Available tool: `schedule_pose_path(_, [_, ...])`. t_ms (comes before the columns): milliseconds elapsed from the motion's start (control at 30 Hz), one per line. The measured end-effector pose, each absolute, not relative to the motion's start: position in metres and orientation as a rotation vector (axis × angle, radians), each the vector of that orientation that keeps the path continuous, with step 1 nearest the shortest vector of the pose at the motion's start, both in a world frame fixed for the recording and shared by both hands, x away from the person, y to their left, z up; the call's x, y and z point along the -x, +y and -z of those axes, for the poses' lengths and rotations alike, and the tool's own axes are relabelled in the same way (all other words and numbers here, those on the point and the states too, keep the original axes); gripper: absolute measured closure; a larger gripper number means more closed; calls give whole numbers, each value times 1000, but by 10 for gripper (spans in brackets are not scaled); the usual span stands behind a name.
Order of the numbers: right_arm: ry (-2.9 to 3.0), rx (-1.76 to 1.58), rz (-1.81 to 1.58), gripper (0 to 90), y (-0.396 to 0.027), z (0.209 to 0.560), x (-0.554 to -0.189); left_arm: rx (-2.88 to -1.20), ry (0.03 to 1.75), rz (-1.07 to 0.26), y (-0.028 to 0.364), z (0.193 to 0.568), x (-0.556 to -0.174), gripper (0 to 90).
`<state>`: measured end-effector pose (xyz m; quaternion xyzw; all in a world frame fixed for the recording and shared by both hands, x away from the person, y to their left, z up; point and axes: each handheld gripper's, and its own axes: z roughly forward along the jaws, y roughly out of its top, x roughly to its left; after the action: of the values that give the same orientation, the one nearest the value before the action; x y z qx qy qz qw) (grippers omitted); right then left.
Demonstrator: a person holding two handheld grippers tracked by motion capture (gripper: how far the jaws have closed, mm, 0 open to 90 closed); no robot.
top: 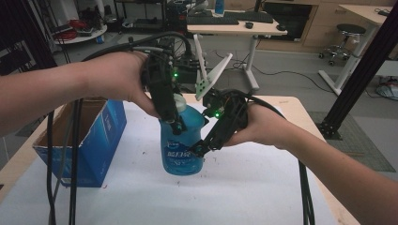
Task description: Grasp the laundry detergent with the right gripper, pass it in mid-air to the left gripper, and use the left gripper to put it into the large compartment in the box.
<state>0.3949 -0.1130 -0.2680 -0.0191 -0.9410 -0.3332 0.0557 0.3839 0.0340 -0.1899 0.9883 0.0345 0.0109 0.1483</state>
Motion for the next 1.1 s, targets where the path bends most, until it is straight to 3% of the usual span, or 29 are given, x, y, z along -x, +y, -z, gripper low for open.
schedule_pose_path(733, [-2992, 386, 872, 223, -192, 282, -414, -2799, 286, -63, 82, 157, -390, 383])
schedule_pose_path(1100, [-2991, 502, 781, 223, -232, 288, -415, -2745, 501, -173, 125, 119, -388, 383])
